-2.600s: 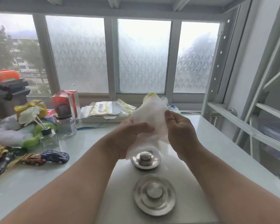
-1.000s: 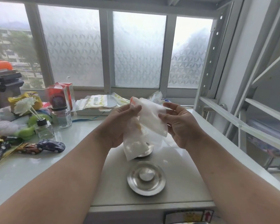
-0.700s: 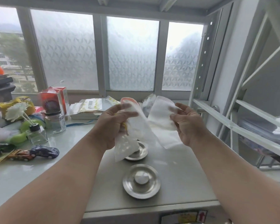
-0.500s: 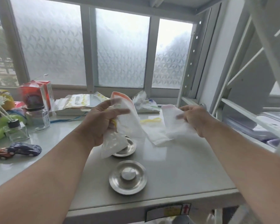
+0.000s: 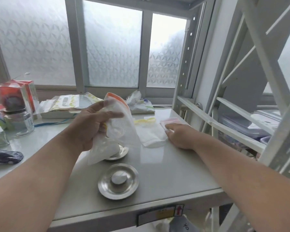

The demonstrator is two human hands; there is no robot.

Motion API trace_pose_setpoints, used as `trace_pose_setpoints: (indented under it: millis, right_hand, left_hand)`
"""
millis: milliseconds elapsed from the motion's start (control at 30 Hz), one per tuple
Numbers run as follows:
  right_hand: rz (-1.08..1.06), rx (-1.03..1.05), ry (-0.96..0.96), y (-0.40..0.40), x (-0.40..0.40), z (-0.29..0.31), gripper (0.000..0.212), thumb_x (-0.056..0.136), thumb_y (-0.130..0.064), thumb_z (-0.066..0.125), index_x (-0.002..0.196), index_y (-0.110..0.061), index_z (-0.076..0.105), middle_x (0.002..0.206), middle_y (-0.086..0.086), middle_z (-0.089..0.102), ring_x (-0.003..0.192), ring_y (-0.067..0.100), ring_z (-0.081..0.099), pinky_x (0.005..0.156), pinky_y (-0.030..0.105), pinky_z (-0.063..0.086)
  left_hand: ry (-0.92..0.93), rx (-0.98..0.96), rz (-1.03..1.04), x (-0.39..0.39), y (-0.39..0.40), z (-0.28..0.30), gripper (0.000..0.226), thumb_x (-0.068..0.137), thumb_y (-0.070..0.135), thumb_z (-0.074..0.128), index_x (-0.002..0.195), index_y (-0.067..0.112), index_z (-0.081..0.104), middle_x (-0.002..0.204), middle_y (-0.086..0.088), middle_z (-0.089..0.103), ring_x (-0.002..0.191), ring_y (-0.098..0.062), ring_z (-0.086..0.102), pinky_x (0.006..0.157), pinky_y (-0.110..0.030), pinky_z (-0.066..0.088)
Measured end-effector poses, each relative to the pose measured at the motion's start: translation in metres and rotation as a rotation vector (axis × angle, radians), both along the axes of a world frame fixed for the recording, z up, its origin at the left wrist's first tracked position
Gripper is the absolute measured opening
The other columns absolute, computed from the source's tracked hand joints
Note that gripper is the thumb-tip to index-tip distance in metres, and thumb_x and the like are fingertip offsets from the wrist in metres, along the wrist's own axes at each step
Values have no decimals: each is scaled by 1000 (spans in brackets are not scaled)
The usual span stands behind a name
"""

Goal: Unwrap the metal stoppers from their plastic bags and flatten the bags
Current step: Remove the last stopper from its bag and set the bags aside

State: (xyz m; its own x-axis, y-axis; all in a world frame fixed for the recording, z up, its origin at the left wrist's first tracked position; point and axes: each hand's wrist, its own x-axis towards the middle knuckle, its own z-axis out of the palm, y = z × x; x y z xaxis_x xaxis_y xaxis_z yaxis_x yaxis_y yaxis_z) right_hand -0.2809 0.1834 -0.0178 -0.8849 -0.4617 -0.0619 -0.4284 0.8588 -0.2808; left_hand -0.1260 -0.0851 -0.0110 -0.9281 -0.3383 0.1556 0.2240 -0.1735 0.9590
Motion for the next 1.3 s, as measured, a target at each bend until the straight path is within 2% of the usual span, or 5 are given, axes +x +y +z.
trace_pose_setpoints:
  millis: [333, 700, 967, 1167, 1300]
  right_hand:
    - [-13, -780, -89, -7, 26, 19, 36, 100, -47, 61, 106, -16, 78, 102, 13, 78, 99, 26, 71, 89, 39, 54]
    - [-37, -1377, -687, -16, 91, 32, 35, 95, 2, 71, 128, -4, 63, 89, 13, 74, 56, 18, 71, 56, 29, 59]
    - [-55, -757, -296, 37, 99, 16, 45, 88, -7, 79, 130, -14, 64, 95, 5, 73, 73, 19, 69, 69, 31, 55]
    - [72, -307, 55, 43, 119, 14, 61, 84, -34, 81, 141, -22, 60, 122, 2, 66, 103, 21, 65, 82, 28, 54]
    - [13, -595, -31, 46, 127, 24, 45, 92, -49, 70, 124, -17, 70, 125, 9, 71, 112, 28, 68, 102, 46, 55]
  left_hand:
    - [-31, 25, -3, 16, 24, 12, 53, 88, 1, 84, 135, 23, 76, 56, 3, 51, 33, -11, 43, 37, -18, 40]
    - [-57, -83, -77, 39, 76, 34, 44, 97, 1, 77, 136, 21, 74, 75, -2, 82, 41, -13, 55, 42, -25, 47]
    - [-90, -95, 229, 59, 70, 24, 17, 102, 1, 69, 115, 9, 76, 89, -14, 80, 65, -27, 64, 56, -33, 57]
    - [-29, 48, 107, 70, 86, 34, 42, 95, -10, 74, 133, 7, 66, 96, -14, 69, 61, -20, 67, 56, -30, 62]
    - [-27, 54, 18, 67, 105, 38, 57, 90, -19, 75, 138, 10, 64, 115, -17, 72, 90, -24, 74, 70, -31, 68]
